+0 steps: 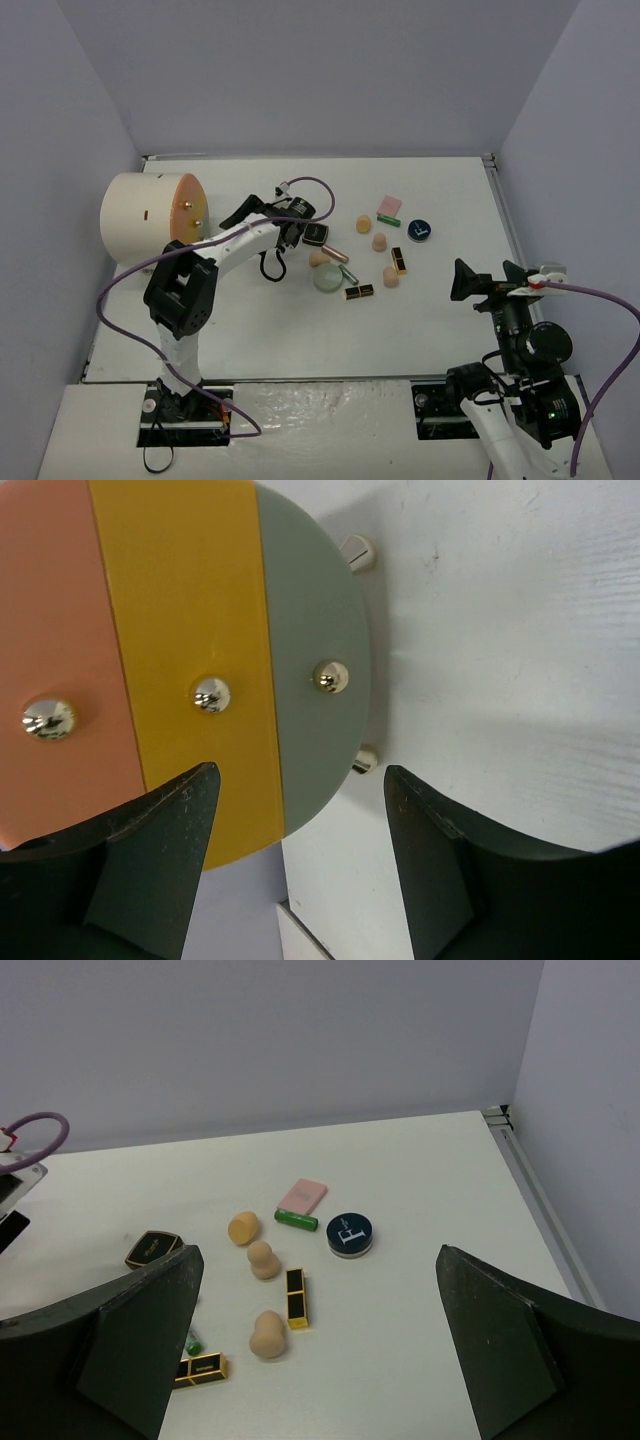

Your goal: Organize the makeup

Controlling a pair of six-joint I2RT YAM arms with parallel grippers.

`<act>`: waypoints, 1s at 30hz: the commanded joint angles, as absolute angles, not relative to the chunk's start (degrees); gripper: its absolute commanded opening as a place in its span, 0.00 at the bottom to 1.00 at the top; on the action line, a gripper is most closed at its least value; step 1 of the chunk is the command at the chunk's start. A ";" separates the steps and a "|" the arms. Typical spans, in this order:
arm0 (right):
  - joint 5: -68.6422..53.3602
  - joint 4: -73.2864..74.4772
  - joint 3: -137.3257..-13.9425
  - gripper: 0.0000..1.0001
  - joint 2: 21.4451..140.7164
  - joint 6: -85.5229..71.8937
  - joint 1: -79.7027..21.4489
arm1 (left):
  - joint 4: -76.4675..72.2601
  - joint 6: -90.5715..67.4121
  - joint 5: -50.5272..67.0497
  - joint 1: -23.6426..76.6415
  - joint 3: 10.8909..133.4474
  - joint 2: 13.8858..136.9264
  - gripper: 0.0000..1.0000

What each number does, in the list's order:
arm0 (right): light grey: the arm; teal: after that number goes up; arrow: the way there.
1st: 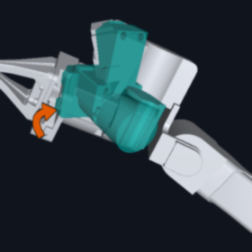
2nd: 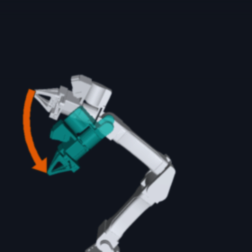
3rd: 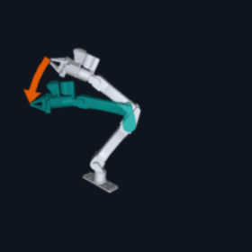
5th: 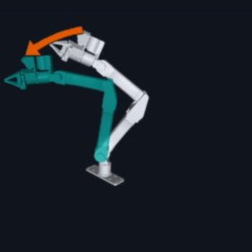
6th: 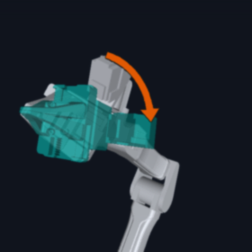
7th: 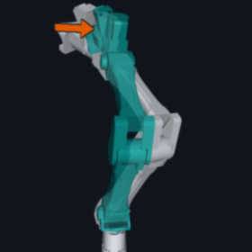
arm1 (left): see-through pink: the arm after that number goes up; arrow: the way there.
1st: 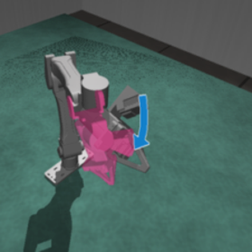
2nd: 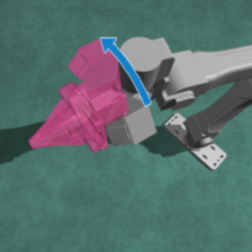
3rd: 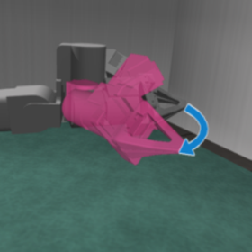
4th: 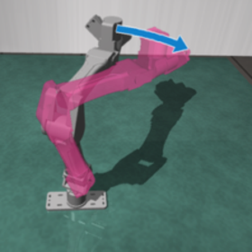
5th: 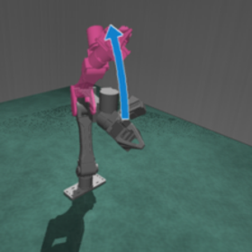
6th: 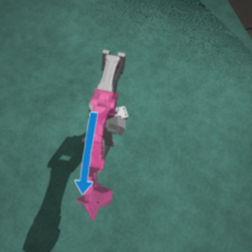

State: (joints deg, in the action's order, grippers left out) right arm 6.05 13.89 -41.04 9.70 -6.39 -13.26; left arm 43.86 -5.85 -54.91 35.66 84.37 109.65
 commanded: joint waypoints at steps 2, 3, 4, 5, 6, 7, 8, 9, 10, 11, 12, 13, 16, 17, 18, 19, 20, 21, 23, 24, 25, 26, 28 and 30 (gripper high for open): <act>7.12 8.49 -40.75 1.00 9.25 -6.08 -13.96 | 40.87 -5.82 -58.43 34.23 85.49 112.36 0.61; 7.16 8.46 -40.65 1.00 9.04 -6.04 -14.00 | 40.93 -5.84 -58.32 33.87 85.69 113.40 0.61; 7.26 8.51 -40.56 1.00 8.80 -6.00 -14.04 | 41.08 -5.94 -58.03 33.35 85.88 114.70 0.60; 7.29 8.53 -40.47 1.00 8.70 -5.98 -14.12 | 41.24 -5.98 -57.76 33.14 85.96 115.22 0.60; 7.34 8.53 -40.38 1.00 8.58 -5.98 -14.22 | 41.28 -6.14 -57.66 32.71 86.00 115.72 0.60; 7.42 8.53 -40.30 1.00 8.39 -5.98 -14.34 | 41.25 -6.42 -57.66 32.01 86.08 116.54 0.60; 7.49 8.53 -40.26 1.00 8.22 -5.95 -14.44 | 41.22 -6.59 -57.59 31.33 86.18 117.24 0.59; 7.56 8.53 -40.25 1.00 8.09 -5.89 -14.50 | 41.22 -6.59 -57.40 30.70 86.30 117.75 0.58; 7.56 8.53 -40.16 1.00 7.94 -5.89 -14.65 | 41.51 -6.59 -56.96 30.29 86.45 118.25 0.58; 7.57 8.51 -40.08 1.00 7.80 -5.89 -14.76 | 41.81 -6.58 -56.72 29.90 86.66 118.78 0.58; 7.63 8.45 -40.08 1.00 7.68 -5.89 -14.77 | 42.10 -6.52 -57.24 29.55 87.07 119.43 0.58; 7.67 8.44 -40.05 1.00 7.59 -5.86 -14.79 | 42.18 -6.31 -57.64 29.25 87.35 119.97 0.58; 7.79 8.44 -39.99 1.00 7.41 -5.80 -14.97 | 42.19 -5.66 -58.95 28.54 88.01 121.41 0.58; 7.83 8.44 -39.97 1.00 7.35 -5.83 -15.04 | 42.19 -5.52 -59.39 28.30 88.25 121.85 0.58; 7.87 8.44 -39.89 1.00 7.23 -5.90 -15.08 | 42.19 -5.44 -59.63 27.98 88.56 122.29 0.58; 7.90 8.44 -39.82 1.00 7.11 -5.97 -15.12 | 42.19 -5.36 -59.89 27.67 88.87 122.73 0.58; 7.82 8.44 -39.82 1.00 7.03 -5.98 -15.16 | 42.19 -5.27 -60.38 27.38 89.08 123.22 0.58; 7.74 8.44 -39.81 1.00 6.95 -5.98 -15.20 | 42.19 -5.19 -60.87 27.09 89.28 123.71 0.58; 7.82 8.40 -39.64 1.00 6.77 -5.98 -15.21 | 41.64 -4.55 -62.44 26.90 89.51 124.43 0.57; 7.81 8.36 -39.63 1.00 6.76 -5.98 -15.21 | 41.46 -4.34 -62.87 26.89 89.55 124.61 0.56; 7.76 8.42 -39.57 1.00 6.70 -5.98 -15.27 | 41.29 -4.00 -63.54 26.89 89.49 125.00 0.56; 7.71 8.44 -39.53 1.00 6.63 -6.00 -15.32 | 41.04 -3.69 -64.21 26.87 89.45 125.23 0.55; 7.67 8.42 -39.44 1.00 6.46 -6.06 -15.38 | 40.69 -3.19 -65.57 26.81 89.47 125.56 0.54; 7.73 8.36 -39.38 1.00 6.32 -6.05 -15.39 | 40.91 -2.92 -66.88 26.79 89.73 126.04 0.52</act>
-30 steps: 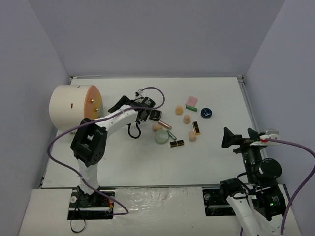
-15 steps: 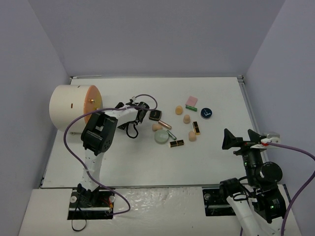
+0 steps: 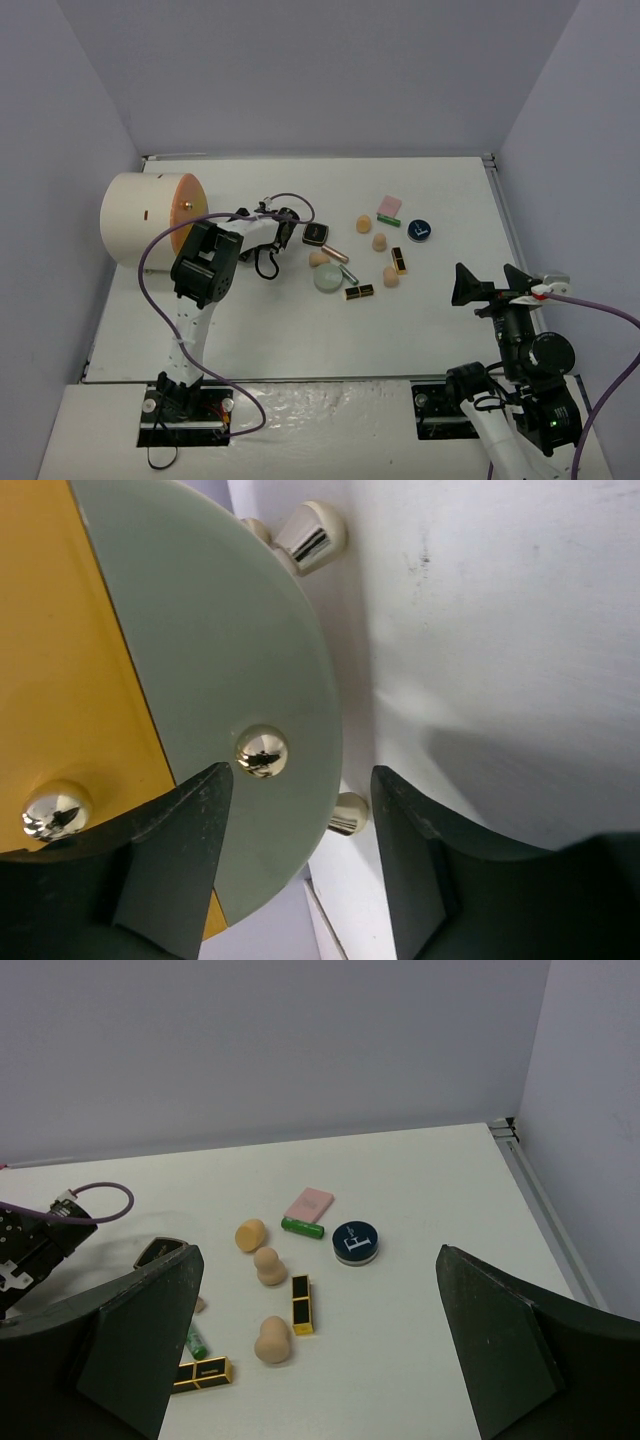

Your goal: Organize the makeup

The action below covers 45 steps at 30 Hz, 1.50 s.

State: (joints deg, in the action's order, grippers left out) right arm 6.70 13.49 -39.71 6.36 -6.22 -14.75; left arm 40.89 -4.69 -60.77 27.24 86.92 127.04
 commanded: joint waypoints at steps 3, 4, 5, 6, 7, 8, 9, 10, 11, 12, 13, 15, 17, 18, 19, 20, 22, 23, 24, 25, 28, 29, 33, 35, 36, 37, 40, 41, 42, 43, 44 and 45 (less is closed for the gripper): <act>7.73 8.26 -39.38 1.00 6.24 -5.98 -15.47 | 40.26 -1.94 -68.20 26.72 89.74 126.04 0.50; 7.73 8.33 -39.31 1.00 6.17 -5.98 -15.54 | 39.98 -1.80 -69.03 26.79 89.74 126.04 0.50; 7.78 8.31 -39.25 1.00 6.11 -5.98 -15.56 | 39.82 -1.55 -69.46 26.76 89.74 125.99 0.49; 7.83 8.27 -39.20 1.00 6.07 -5.98 -15.57 | 39.71 -1.31 -69.69 26.71 89.72 125.93 0.48; 7.87 8.31 -39.20 1.00 6.11 -5.98 -15.60 | 39.63 -1.23 -69.70 26.67 89.64 125.85 0.47; 7.91 8.35 -39.20 1.00 6.15 -5.98 -15.64 | 39.55 -1.15 -69.70 26.63 89.56 125.77 0.46; 7.91 8.35 -39.20 1.00 6.11 -6.02 -15.64 | 39.38 -1.02 -69.87 26.59 89.35 125.86 0.46; 7.91 8.35 -39.20 1.00 6.07 -6.06 -15.64 | 39.21 -0.89 -70.04 26.55 89.14 125.94 0.46; 7.91 8.35 -39.20 1.00 6.06 -6.06 -15.64 | 39.26 -0.93 -69.99 26.43 89.07 126.06 0.46; 7.91 8.33 -39.18 1.00 6.04 -6.06 -15.64 | 39.27 -0.95 -69.94 26.31 89.01 126.16 0.45; 7.91 8.28 -39.13 1.00 6.00 -6.06 -15.64 | 39.22 -0.90 -69.89 26.17 88.97 126.26 0.45; 7.97 8.32 -39.11 1.00 5.98 -6.06 -15.70 | 39.14 -0.94 -69.69 25.98 88.95 126.48 0.45; 8.00 8.35 -39.11 1.00 5.91 -6.06 -15.73 | 39.11 -0.84 -69.73 25.80 88.88 126.75 0.45; 8.04 8.35 -39.15 1.00 5.93 -6.06 -15.73 | 39.11 -0.75 -69.78 25.71 88.86 126.87 0.45; 8.09 8.32 -39.17 1.00 5.94 -6.06 -15.73 | 39.18 -0.74 -69.79 25.63 88.86 126.95 0.45; 8.10 8.26 -39.11 1.00 5.90 -6.08 -15.73 | 39.26 -0.77 -69.77 25.58 88.87 127.01 0.45; 8.17 8.29 -39.11 1.00 5.95 -6.13 -15.73 | 39.06 -0.57 -69.70 25.55 88.97 127.21 0.44; 8.17 8.32 -39.11 1.00 5.92 -6.10 -15.73 | 39.00 -0.50 -69.70 25.52 89.00 127.37 0.44; 8.17 8.35 -39.11 1.00 5.89 -6.07 -15.73 | 38.94 -0.44 -69.70 25.49 89.03 127.53 0.44; 8.17 8.35 -39.11 1.00 5.92 -6.07 -15.73 | 38.97 -0.41 -69.63 25.39 88.97 127.65 0.44; 8.17 8.35 -39.11 1.00 5.86 -6.12 -15.73 | 38.84 -0.29 -69.52 25.11 88.86 128.00 0.44; 8.17 8.35 -39.11 1.00 5.80 -6.15 -15.75 | 38.67 -0.24 -69.56 25.03 88.81 128.08 0.43; 8.26 8.26 -39.11 1.00 5.80 -6.15 -15.82 | 38.32 -0.18 -69.96 24.87 88.86 128.41 0.38; 8.26 8.35 -39.02 1.00 5.71 -6.15 -15.82 | 38.50 -0.18 -70.02 24.87 89.12 128.62 0.35; 8.26 8.35 -39.02 1.00 5.65 -6.09 -15.88 | 38.68 -0.18 -70.05 24.93 89.30 128.67 0.34; 8.26 8.35 -39.02 1.00 5.63 -6.12 -15.91 | 38.82 -0.18 -70.23 25.02 89.38 128.61 0.31; 8.29 8.26 -39.02 1.00 5.80 -6.15 -15.96 | 38.88 -0.18 -70.26 25.05 89.30 128.26 0.24; 8.35 8.26 -39.02 1.00 5.80 -6.15 -15.91 | 38.96 -0.18 -70.34 25.02 89.32 128.12 0.22; 8.35 8.25 -39.02 1.00 5.80 -6.15 -15.91 | 39.04 -0.18 -70.39 24.97 89.39 128.04 0.20; 8.35 8.22 -38.98 1.00 5.80 -6.15 -15.91 | 39.12 -0.22 -70.35 25.01 89.43 127.96 0.16; 8.35 8.18 -38.94 1.00 5.80 -6.15 -15.91 | 39.19 -0.26 -70.32 25.05 89.47 127.89 0.12; 8.27 8.17 -38.94 1.00 5.80 -6.15 -15.99 | 39.20 -0.26 -70.31 25.13 89.55 127.88 0.10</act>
State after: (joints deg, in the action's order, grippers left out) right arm 7.25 13.48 -39.03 5.39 -6.22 -15.48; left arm 38.50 -0.34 -69.26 25.47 87.09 130.13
